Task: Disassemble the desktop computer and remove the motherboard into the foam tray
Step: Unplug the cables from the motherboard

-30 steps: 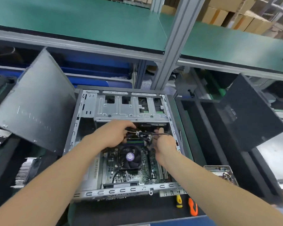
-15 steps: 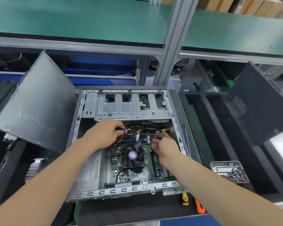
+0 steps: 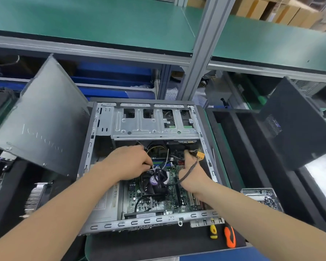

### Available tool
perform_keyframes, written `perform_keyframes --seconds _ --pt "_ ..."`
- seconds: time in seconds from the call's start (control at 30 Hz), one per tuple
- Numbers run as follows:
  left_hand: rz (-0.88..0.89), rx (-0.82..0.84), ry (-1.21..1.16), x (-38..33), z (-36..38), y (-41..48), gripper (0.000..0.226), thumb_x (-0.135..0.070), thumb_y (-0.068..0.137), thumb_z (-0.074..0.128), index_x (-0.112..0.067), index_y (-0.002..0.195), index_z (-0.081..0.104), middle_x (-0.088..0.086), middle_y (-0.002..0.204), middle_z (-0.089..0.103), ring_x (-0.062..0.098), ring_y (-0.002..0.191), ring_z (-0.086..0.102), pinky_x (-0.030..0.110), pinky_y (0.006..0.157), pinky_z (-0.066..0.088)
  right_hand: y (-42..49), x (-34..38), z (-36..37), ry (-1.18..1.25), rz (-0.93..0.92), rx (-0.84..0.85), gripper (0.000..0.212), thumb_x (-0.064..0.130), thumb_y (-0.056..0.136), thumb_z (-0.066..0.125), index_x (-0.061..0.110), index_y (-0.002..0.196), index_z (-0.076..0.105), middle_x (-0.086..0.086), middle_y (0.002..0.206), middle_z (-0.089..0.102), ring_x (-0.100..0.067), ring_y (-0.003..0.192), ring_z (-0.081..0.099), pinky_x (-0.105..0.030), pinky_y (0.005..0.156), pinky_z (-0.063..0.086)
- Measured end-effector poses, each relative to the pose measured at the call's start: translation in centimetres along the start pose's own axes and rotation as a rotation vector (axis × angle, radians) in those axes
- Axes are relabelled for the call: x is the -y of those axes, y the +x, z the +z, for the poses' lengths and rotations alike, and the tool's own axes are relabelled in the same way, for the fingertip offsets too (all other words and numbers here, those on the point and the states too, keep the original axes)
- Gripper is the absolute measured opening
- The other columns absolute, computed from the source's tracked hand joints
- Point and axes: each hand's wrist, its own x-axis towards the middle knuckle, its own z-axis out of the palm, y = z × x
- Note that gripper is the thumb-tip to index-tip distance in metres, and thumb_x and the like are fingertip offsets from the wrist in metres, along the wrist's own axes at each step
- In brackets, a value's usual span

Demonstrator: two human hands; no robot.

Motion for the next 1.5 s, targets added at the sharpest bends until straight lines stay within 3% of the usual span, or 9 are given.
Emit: perform_keyframes --seconds 0.07,0.17,0.27,0.37,0.63,0.7,0.9,1.2,1.5 --pt "-0.012 -0.041 0.029 -0.7 0.8 0.3 0.026 -0.041 0.105 0.052 -0.041 0.125 0.068 -0.003 0.111 0.046 0.022 0.102 0.051 0.039 0.087 0.050 0.0 0.5 0.1 0.060 0.011 -0.067 0.064 -0.013 0.094 0.040 0.010 0.154 0.043 -0.015 0.163 0.029 -0.029 0.150 0.031 -0.019 0.115 0.029" --pt "0.034 -0.133 0.052 -1.6 1.7 0.8 0.023 -0.033 0.104 0.051 -0.031 0.120 0.068 -0.004 0.109 0.042 0.022 0.098 0.041 0.042 0.089 0.046 0.8 0.7 1.0 0.207 -0.036 -0.194 0.053 -0.015 0.093 0.038 0.005 0.131 0.068 -0.014 0.138 0.057 -0.026 0.129 0.055 -0.005 0.097 0.035" --pt "0.102 -0.058 0.022 -1.3 1.7 1.0 0.030 -0.037 0.095 0.055 -0.033 0.125 0.052 -0.008 0.122 0.043 0.021 0.110 0.043 0.043 0.101 0.042 2.1 0.4 1.6 0.449 0.096 -0.167 0.038 -0.009 0.096 0.040 0.001 0.103 0.077 -0.007 0.088 0.071 -0.018 0.078 0.063 -0.015 0.060 0.049" --pt "0.157 -0.045 -0.033 -0.9 1.3 0.8 0.023 -0.045 0.093 0.062 -0.042 0.109 0.046 -0.014 0.122 0.042 0.019 0.112 0.043 0.040 0.100 0.037 3.4 0.2 1.7 0.542 0.182 -0.174 0.034 -0.004 0.099 0.040 0.004 0.095 0.073 -0.005 0.068 0.060 -0.013 0.055 0.052 -0.021 0.050 0.044" --pt "0.195 0.030 -0.084 -0.8 0.9 0.8 0.036 -0.069 0.088 0.061 -0.034 0.079 0.056 -0.017 0.108 0.057 0.015 0.100 0.058 0.044 0.100 0.045 6.6 0.4 2.3 -0.159 -0.019 -0.241 0.022 0.019 0.099 0.059 0.001 0.097 0.072 -0.017 0.095 0.073 -0.031 0.084 0.066 -0.034 0.071 0.052" --pt "0.137 0.041 -0.161 -1.0 0.7 1.1 0.048 -0.068 0.097 0.043 -0.027 0.083 0.064 -0.007 0.107 0.062 0.020 0.099 0.063 0.046 0.096 0.050 7.3 0.8 2.5 -0.224 -0.017 -0.213 0.028 0.019 0.099 0.056 -0.004 0.091 0.070 -0.020 0.094 0.071 -0.030 0.080 0.062 -0.030 0.068 0.047" --pt "0.009 -0.062 -0.056 -2.6 1.5 2.4 0.019 -0.021 0.104 0.036 -0.024 0.114 0.053 -0.002 0.117 0.062 0.025 0.106 0.057 0.041 0.094 0.041 8.9 1.1 2.8 -0.361 -0.031 -0.029 0.021 0.025 0.098 0.056 0.009 0.094 0.069 -0.017 0.105 0.072 -0.032 0.096 0.067 -0.027 0.070 0.041" --pt "-0.115 -0.073 0.173 -5.3 3.4 4.1 0.043 -0.036 0.104 0.028 -0.020 0.124 0.062 0.002 0.127 0.062 0.023 0.118 0.052 0.049 0.103 0.026 10.3 1.9 2.2 -0.895 -0.131 0.076 0.036 0.017 0.106 0.046 0.011 0.141 0.055 -0.018 0.139 0.061 -0.038 0.126 0.060 -0.042 0.096 0.051" --pt "-0.118 -0.160 0.189 -5.3 3.9 4.0 0.053 -0.040 0.100 0.022 -0.018 0.080 0.067 0.002 0.075 0.064 0.026 0.075 0.054 0.048 0.091 0.023 11.3 1.6 2.2 -0.934 -0.181 0.154 0.035 0.018 0.105 0.047 0.017 0.138 0.055 -0.016 0.128 0.066 -0.035 0.116 0.063 -0.040 0.086 0.050"
